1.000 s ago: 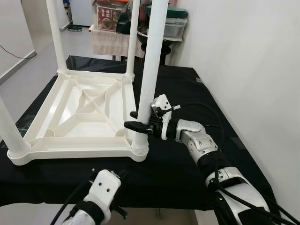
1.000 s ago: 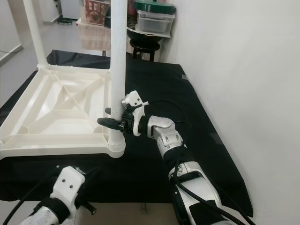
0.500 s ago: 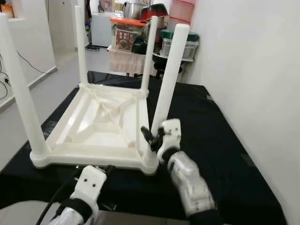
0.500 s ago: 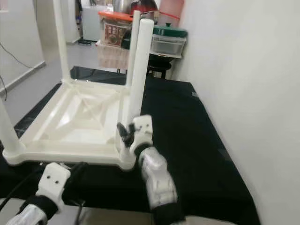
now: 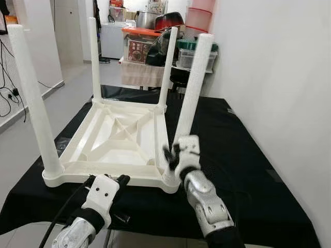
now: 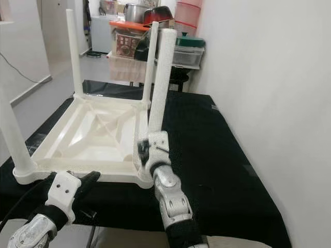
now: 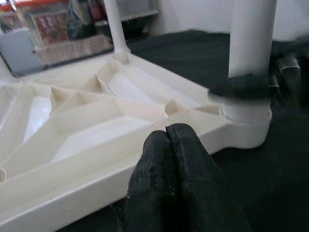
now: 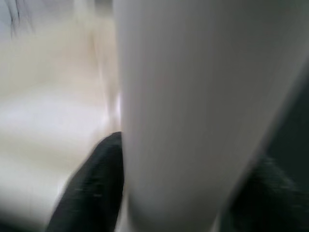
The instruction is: Building children table
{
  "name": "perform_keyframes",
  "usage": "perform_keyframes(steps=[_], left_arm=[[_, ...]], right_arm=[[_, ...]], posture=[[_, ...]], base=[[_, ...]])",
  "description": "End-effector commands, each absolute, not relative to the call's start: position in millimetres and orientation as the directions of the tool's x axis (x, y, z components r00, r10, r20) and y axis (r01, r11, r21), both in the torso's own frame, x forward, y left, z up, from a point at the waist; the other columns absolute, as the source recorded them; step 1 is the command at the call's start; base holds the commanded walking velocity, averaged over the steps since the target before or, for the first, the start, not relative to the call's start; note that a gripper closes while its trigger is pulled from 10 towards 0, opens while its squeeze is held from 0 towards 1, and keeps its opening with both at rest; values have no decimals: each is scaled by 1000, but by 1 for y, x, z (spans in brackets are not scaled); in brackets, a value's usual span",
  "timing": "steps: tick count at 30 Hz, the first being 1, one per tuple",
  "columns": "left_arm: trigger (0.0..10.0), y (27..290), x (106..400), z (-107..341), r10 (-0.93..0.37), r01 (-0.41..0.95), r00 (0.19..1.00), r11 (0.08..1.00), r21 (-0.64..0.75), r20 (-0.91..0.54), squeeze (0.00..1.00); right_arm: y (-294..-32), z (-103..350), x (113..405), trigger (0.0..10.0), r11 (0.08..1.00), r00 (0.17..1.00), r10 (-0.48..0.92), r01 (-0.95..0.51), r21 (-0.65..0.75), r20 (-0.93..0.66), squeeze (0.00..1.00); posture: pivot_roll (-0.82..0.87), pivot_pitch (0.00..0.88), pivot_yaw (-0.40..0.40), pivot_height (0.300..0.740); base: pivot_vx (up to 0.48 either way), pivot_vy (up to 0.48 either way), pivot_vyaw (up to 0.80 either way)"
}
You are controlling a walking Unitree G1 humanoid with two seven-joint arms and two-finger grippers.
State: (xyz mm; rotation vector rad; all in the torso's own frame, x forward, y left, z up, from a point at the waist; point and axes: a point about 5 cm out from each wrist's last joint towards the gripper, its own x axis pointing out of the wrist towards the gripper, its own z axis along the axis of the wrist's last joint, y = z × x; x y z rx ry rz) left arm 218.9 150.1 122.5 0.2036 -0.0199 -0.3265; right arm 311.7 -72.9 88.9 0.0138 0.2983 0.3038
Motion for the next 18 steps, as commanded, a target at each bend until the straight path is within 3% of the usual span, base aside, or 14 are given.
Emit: perform_keyframes(steps=[1, 2, 3, 5, 6, 11, 18], left_arm=[[10000, 147, 222, 123, -328, 322, 945, 925, 202, -4, 0], [10000, 147, 222, 123, -328, 322, 945, 925, 202, -4, 0], [10000, 147, 223, 123, -329, 323, 944, 925, 202, -3, 0], [10000, 147, 223, 123, -329, 323, 944, 925, 201, -1, 0], [10000, 147, 224, 122, -332, 325, 943, 924, 201, 0, 0], [10000, 145, 224, 122, -342, 335, 940, 920, 204, 1, 0], [10000, 146, 222, 121, -330, 322, 944, 923, 211, -1, 0]], right_arm=[[-66, 106, 318, 10000, 897, 874, 441, -426, 117, -205, 1000], [-66, 106, 318, 10000, 897, 874, 441, -426, 117, -205, 1000], [-62, 118, 320, 10000, 832, 821, 554, -540, 128, -138, 894], [-60, 124, 322, 10000, 784, 779, 620, -608, 125, -98, 894], [-62, 130, 326, 10000, 742, 739, 670, -661, 111, -73, 0], [-69, 142, 344, 10000, 628, 625, 777, -778, 29, -70, 0], [-70, 152, 359, 10000, 593, 589, 803, -805, 18, -88, 0]], posture=[[155, 0, -94, 740], [155, 0, -94, 740], [155, 0, -95, 740], [156, 0, -92, 740], [156, 0, -92, 740], [176, 0, -105, 740], [195, 0, -120, 740]], base=[[0, 0, 0], [0, 0, 0], [0, 0, 0], [0, 0, 0], [0, 0, 0], [0, 0, 0], [0, 0, 0]])
